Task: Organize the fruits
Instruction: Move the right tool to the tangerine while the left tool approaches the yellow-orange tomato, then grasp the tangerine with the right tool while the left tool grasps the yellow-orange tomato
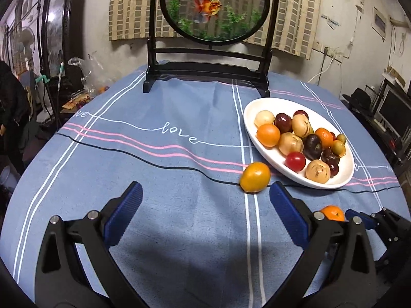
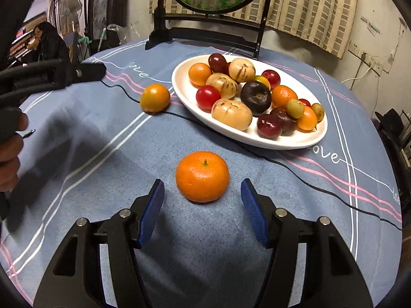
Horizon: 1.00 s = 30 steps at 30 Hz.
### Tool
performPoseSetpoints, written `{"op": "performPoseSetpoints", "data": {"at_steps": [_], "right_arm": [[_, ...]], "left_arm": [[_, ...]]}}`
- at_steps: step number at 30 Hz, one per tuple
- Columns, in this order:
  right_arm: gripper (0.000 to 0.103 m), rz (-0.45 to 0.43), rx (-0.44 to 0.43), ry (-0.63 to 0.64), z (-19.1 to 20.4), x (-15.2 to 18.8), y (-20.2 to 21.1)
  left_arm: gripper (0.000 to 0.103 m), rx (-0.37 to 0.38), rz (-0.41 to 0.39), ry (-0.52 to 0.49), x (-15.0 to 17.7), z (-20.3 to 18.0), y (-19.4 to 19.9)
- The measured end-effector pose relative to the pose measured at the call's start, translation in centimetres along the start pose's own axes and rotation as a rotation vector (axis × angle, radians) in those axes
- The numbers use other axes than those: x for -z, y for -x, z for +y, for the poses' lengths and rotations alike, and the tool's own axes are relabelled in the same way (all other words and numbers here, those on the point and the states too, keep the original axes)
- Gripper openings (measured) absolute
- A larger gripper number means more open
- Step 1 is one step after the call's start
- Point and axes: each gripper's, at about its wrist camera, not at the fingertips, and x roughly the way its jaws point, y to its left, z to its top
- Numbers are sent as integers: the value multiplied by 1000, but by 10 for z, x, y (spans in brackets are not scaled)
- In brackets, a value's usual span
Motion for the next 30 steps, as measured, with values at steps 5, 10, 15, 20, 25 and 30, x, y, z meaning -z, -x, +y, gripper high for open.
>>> {"op": "performPoseSetpoints", "data": {"at_steps": [5,10,15,20,25,30], "right_arm": [[62,16,-5,-14,-2,-4,-8],[62,28,-5,-31,-4,-7,-14],[62,34,-14,-44,-5,-8,-17],[55,45,-13,-44,-5,-10,-20],[44,48,-35,-81,-11,-9,-19],[44,1,-92,-214,-37,-9,-1]], "left_arm": [[101,-5,17,11,0,2,-3],[101,-18,31,18,0,4,-5],[101,-27,41,24,0,6,-8],[101,-37,62,33,1,8,-12],[101,-51,78,32,3,9,-17],[101,-18,68,-49,9,-6,-21]]}}
